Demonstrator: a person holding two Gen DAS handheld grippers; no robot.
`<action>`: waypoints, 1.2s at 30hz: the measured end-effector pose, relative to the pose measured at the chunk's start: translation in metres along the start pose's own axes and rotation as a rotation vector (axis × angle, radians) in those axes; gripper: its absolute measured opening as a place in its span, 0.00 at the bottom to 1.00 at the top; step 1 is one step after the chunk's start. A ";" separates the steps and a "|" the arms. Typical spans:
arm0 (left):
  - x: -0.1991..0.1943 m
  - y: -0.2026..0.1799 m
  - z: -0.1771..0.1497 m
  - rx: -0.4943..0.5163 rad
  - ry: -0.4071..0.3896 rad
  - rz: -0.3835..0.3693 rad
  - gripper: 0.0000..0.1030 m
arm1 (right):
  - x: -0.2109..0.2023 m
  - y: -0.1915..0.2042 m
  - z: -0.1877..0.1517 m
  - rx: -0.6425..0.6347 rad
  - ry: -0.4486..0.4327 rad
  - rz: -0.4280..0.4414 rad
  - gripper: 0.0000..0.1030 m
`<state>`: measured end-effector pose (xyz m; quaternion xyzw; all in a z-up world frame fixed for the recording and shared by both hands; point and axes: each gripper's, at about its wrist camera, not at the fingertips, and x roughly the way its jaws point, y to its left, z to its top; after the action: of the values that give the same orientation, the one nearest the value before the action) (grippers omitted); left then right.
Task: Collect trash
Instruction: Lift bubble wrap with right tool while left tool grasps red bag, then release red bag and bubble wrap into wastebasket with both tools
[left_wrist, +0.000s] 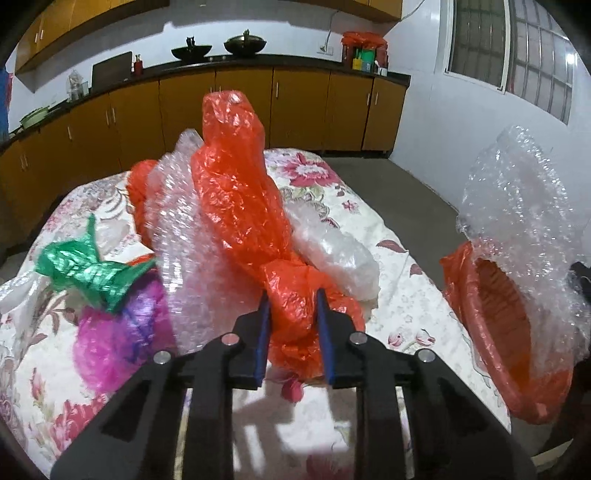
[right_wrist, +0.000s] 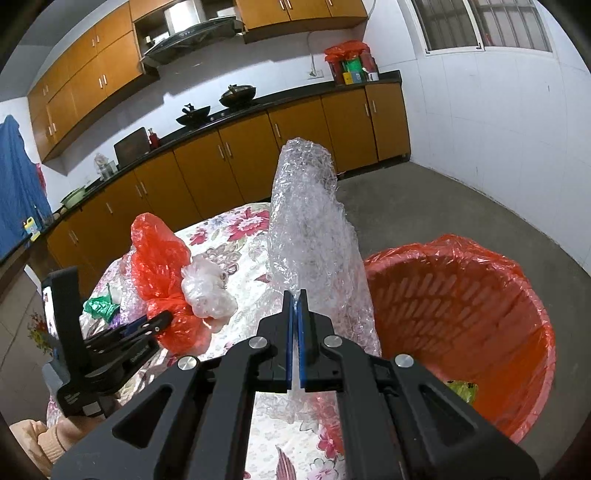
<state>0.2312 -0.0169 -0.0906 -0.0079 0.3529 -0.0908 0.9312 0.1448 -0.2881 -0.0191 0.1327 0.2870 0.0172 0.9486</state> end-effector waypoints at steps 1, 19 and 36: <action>-0.004 0.001 0.000 0.001 -0.006 0.000 0.23 | -0.001 0.000 0.000 -0.001 -0.002 0.002 0.03; -0.104 -0.012 0.003 0.059 -0.136 -0.062 0.23 | -0.046 -0.013 -0.001 0.005 -0.059 -0.036 0.03; -0.111 -0.129 -0.006 0.206 -0.118 -0.302 0.23 | -0.081 -0.079 -0.014 0.104 -0.084 -0.163 0.03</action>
<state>0.1246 -0.1241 -0.0117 0.0292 0.2812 -0.2645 0.9220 0.0662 -0.3693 -0.0076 0.1588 0.2573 -0.0804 0.9498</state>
